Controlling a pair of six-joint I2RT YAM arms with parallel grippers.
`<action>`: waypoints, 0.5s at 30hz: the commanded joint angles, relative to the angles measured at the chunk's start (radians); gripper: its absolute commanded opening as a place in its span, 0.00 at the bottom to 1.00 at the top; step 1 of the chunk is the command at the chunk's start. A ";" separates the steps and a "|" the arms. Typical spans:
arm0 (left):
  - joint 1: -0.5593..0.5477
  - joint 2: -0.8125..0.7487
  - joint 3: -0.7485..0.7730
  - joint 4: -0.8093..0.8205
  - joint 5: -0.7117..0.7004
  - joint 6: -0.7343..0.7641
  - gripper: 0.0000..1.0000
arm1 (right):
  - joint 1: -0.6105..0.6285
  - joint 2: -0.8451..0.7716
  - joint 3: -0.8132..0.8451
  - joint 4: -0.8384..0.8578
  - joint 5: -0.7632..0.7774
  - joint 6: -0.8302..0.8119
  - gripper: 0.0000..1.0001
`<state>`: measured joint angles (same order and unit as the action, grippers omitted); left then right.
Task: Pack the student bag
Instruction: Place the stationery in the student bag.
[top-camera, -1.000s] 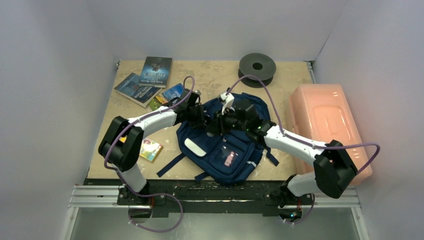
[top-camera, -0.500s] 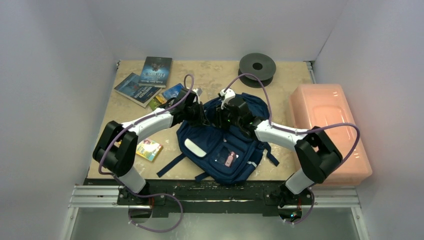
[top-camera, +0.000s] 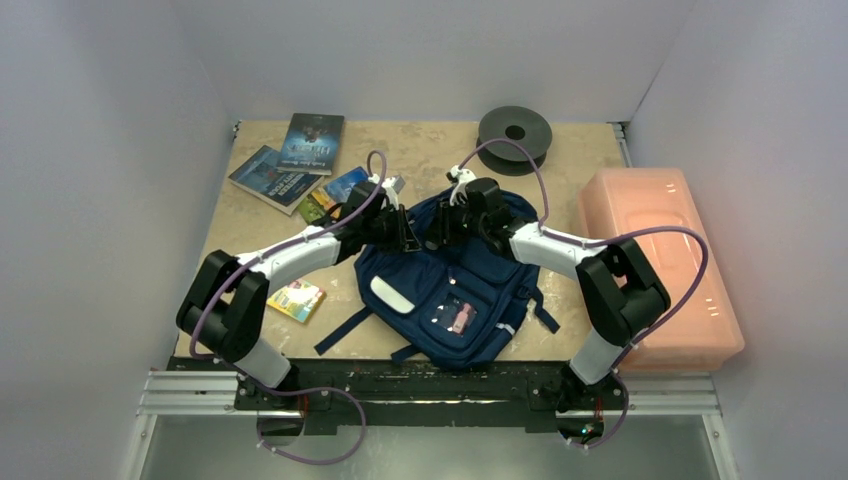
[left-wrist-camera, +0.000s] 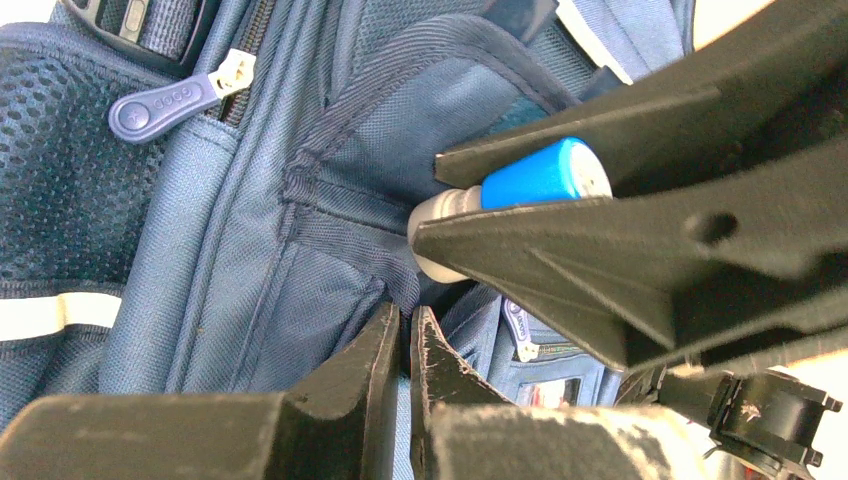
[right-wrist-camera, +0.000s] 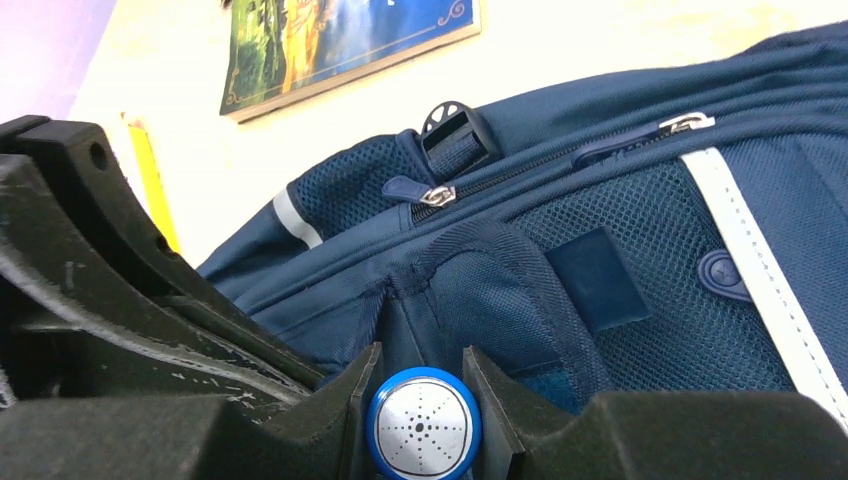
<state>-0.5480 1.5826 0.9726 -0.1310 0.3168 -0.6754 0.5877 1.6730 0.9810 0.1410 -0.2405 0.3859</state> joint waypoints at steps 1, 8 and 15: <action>-0.003 -0.100 -0.045 0.222 0.094 -0.005 0.00 | -0.031 0.020 0.021 -0.053 -0.048 0.034 0.03; -0.004 -0.116 -0.096 0.305 0.103 -0.044 0.00 | -0.020 0.007 -0.028 -0.048 0.002 0.027 0.09; -0.003 -0.101 -0.100 0.318 0.103 -0.068 0.00 | -0.015 -0.005 -0.079 0.007 -0.363 0.173 0.19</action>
<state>-0.5480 1.5307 0.8562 0.0444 0.3485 -0.7139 0.5735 1.6650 0.9306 0.1467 -0.3676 0.4488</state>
